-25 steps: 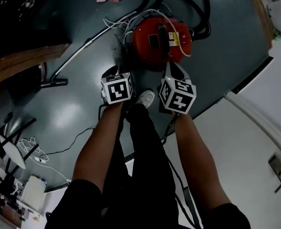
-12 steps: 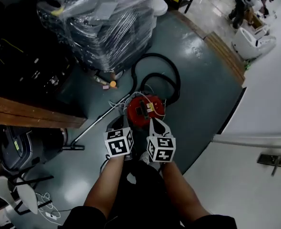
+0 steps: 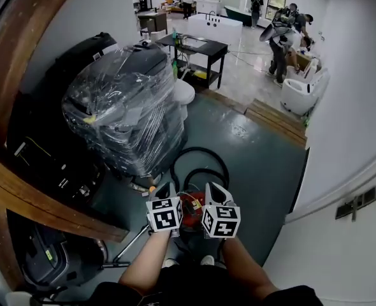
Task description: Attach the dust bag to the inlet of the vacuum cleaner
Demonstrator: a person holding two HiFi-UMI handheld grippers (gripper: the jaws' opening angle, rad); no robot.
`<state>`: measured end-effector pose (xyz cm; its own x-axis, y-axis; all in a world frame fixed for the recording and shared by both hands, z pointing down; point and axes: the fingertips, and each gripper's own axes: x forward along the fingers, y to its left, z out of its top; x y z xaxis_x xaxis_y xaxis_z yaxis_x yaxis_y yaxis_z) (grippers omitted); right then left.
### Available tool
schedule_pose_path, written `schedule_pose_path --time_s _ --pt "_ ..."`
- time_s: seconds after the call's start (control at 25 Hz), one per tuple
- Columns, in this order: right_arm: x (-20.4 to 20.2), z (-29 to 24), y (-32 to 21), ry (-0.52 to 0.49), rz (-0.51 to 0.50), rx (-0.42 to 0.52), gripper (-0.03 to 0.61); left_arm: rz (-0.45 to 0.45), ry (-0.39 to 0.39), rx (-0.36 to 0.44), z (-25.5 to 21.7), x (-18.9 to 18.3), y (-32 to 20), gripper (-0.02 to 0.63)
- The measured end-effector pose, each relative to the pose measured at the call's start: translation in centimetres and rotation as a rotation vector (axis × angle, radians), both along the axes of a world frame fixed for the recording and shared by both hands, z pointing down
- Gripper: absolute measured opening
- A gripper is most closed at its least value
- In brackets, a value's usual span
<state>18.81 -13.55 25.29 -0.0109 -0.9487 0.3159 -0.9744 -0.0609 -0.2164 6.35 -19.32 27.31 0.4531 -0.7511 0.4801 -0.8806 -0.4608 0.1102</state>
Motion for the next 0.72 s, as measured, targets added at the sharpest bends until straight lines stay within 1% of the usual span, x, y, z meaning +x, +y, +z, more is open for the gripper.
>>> schedule_pose_path --time_s 0.12,0.24,0.36,0.52,0.72 --pt "0.7 -5.1 -0.9 -0.006 0.016 0.094 -0.002 0.023 0.014 0.068 -4.0 1.1 -1.1 -0.002" --pt "1.1 -8.3 -1.7 0.017 0.03 0.151 -0.002 0.044 0.034 0.123 -7.1 1.8 -1.6 -0.002" --pt "0.8 -9.3 -2.0 0.03 0.026 0.167 -0.002 0.059 0.046 0.153 -8.6 2.0 -1.4 -0.002" --pt "0.1 -9.9 -2.4 0.049 0.013 0.176 -0.002 0.052 0.07 0.187 -9.8 1.4 -1.5 -0.002" --pt "-0.8 -10.3 -2.3 0.09 0.0 0.188 -0.002 0.059 0.077 0.182 -9.9 0.9 -1.5 -0.002"
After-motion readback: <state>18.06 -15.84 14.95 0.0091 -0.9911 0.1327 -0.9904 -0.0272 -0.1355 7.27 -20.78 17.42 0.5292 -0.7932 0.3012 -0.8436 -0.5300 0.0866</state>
